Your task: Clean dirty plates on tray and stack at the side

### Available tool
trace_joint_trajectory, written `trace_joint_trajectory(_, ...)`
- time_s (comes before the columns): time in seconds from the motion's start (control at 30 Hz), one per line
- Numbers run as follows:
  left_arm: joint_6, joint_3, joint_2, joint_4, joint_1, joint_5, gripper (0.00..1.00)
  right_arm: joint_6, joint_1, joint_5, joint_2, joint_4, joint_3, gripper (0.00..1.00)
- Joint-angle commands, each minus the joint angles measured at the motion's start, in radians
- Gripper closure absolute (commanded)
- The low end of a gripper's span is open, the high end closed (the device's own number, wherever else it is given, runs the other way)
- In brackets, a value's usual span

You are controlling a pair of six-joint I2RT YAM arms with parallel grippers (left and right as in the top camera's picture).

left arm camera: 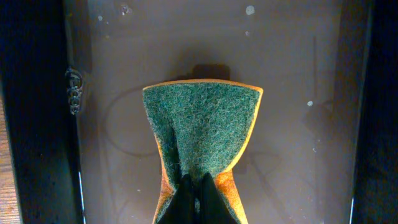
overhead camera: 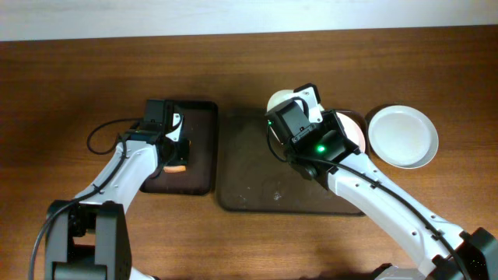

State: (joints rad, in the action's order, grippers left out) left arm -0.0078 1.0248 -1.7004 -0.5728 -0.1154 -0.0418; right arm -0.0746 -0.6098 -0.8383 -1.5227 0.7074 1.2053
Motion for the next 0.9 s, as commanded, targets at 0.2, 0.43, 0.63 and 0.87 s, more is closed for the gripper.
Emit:
trace_joint_trajectory(0.2, -0.007, 0.006, -0.007, -0.007, 0.007, -0.006, 1.0, -0.011, -0.006, -0.09, 0.025, -0.029, 0.02, 0.96)
trace_joint_trajectory(0.43, -0.033, 0.006, -0.007, -0.064, 0.007, -0.006, 1.0, -0.09, 0.003, -0.089, 0.025, -0.038, 0.02, 0.96)
trace_joint_trajectory(0.63, -0.112, 0.003, -0.007, -0.094, 0.007, -0.006, 1.0, -0.247, 0.144, 0.169, 0.025, -0.004, 0.02, 0.96)
trace_joint_trajectory(0.87, -0.112, 0.003, -0.007, -0.093, 0.007, -0.006, 1.0, -0.396, 0.508, 0.612, 0.024, 0.038, 0.02, 0.96)
